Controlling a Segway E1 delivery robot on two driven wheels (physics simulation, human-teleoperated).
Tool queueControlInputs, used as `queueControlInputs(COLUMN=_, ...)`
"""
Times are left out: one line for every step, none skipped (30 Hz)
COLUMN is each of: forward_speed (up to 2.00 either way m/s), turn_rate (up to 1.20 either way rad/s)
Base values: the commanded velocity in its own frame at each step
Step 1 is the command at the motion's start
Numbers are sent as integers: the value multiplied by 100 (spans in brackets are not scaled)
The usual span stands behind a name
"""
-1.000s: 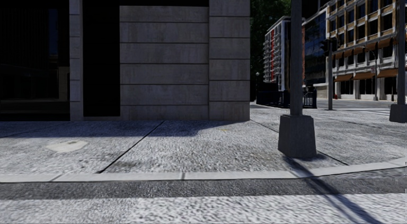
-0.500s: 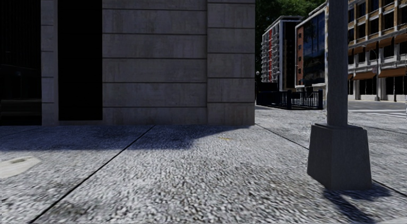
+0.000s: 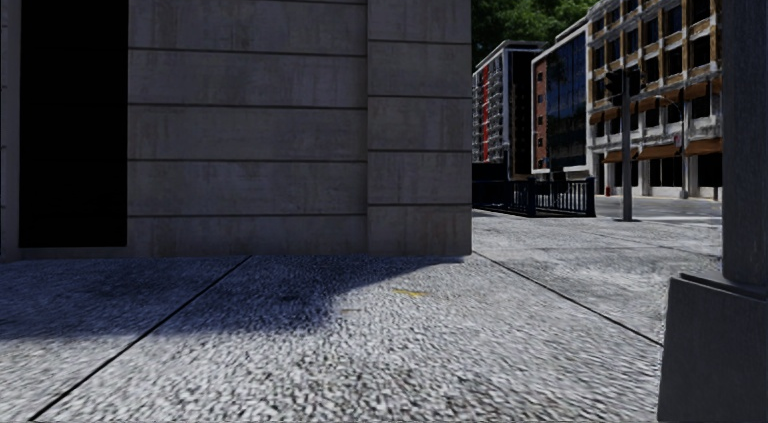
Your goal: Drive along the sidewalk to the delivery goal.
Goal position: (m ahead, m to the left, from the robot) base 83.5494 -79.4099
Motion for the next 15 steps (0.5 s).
queueControlInputs(forward_speed=156, turn_rate=-39)
queueControlInputs(forward_speed=156, turn_rate=-39)
queueControlInputs(forward_speed=156, turn_rate=-39)
queueControlInputs(forward_speed=156, turn_rate=-39)
queueControlInputs(forward_speed=156, turn_rate=-39)
queueControlInputs(forward_speed=156, turn_rate=-39)
queueControlInputs(forward_speed=156, turn_rate=-39)
queueControlInputs(forward_speed=156, turn_rate=-39)
queueControlInputs(forward_speed=156, turn_rate=-39)
queueControlInputs(forward_speed=156, turn_rate=-39)
queueControlInputs(forward_speed=156, turn_rate=-39)
queueControlInputs(forward_speed=156, turn_rate=-39)
queueControlInputs(forward_speed=156, turn_rate=-39)
queueControlInputs(forward_speed=156, turn_rate=-39)
queueControlInputs(forward_speed=156, turn_rate=-39)
